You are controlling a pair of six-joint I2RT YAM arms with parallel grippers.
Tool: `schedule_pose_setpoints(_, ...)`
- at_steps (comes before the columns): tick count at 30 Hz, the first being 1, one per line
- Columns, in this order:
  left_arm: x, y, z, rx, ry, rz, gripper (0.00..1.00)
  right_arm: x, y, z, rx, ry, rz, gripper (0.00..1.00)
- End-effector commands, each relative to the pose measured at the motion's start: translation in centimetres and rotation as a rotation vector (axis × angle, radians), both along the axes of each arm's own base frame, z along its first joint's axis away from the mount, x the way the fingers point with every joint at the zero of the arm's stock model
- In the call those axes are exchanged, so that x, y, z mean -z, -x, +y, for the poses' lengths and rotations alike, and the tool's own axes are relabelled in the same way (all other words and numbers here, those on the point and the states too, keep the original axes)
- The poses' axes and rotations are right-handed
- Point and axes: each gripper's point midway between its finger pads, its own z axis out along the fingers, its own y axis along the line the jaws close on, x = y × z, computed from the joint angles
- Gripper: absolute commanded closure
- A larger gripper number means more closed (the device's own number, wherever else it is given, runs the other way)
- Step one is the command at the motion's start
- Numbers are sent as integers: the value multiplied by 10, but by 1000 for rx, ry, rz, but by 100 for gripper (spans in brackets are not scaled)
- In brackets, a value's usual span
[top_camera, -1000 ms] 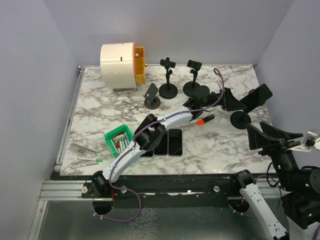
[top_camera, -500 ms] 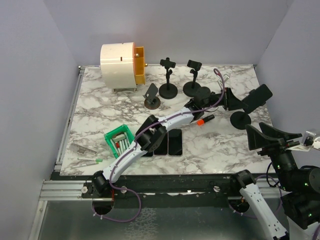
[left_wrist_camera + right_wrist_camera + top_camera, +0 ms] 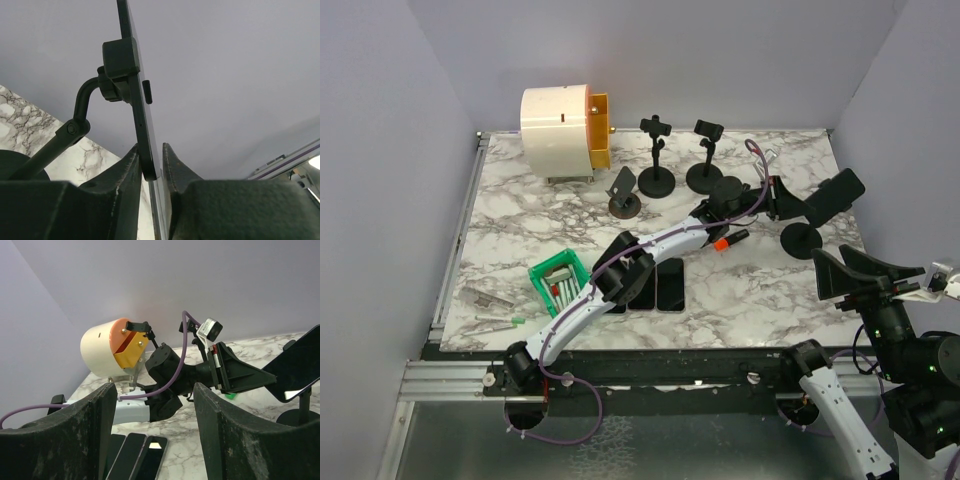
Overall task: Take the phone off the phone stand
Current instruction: Move the phone stand with the phone to the center of the board.
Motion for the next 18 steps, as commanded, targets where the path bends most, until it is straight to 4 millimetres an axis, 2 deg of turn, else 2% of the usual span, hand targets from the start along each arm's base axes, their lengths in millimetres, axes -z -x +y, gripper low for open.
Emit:
schedule_pose_setpoints(1, -21, 2, -2, -26, 70, -25, 81, -4, 8, -7, 20, 9, -18, 33)
schedule_pose_setpoints(4, -25, 4, -1, -26, 71, -28, 87, -4, 8, -7, 21, 9, -19, 33)
schedule_pose_setpoints(8, -36, 8, 0, -25, 79, -40, 100, -6, 9, -7, 20, 8, -23, 33)
schedule_pose_setpoints(14, -57, 15, 5, -24, 102, -48, 100, -11, 12, -8, 20, 8, -37, 33)
schedule_pose_setpoints(18, -76, 22, 15, -25, 154, -68, 100, -16, 15, -10, 22, 8, -49, 33)
